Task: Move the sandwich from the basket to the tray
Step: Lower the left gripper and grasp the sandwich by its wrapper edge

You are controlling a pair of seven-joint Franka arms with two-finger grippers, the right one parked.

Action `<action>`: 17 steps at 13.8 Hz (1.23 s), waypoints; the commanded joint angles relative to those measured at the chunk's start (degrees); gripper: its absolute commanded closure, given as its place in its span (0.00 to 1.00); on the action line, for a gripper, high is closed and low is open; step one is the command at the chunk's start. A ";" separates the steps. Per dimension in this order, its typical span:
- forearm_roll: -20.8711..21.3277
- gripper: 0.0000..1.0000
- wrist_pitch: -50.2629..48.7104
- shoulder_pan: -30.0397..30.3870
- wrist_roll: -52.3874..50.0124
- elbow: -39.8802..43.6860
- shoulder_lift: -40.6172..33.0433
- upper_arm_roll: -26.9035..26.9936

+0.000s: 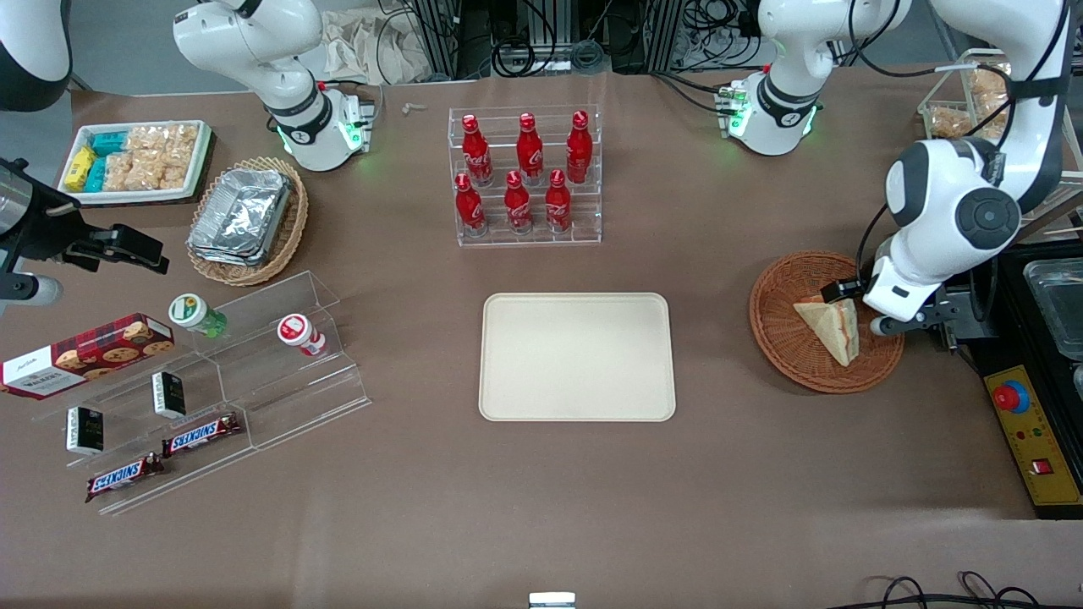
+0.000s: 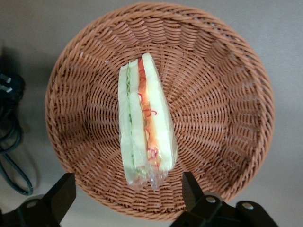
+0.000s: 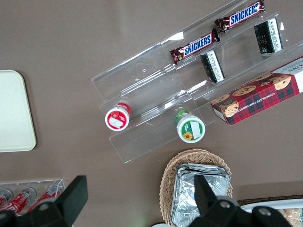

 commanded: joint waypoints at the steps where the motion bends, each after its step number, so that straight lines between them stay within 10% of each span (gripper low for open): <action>1: 0.38 0.00 2.44 -0.10 -3.02 -0.42 1.74 0.23; 9: 0.20 0.07 5.17 -0.36 -6.45 -0.42 5.44 0.15; 17: 0.47 0.72 4.64 -0.98 -10.32 0.63 6.67 -0.21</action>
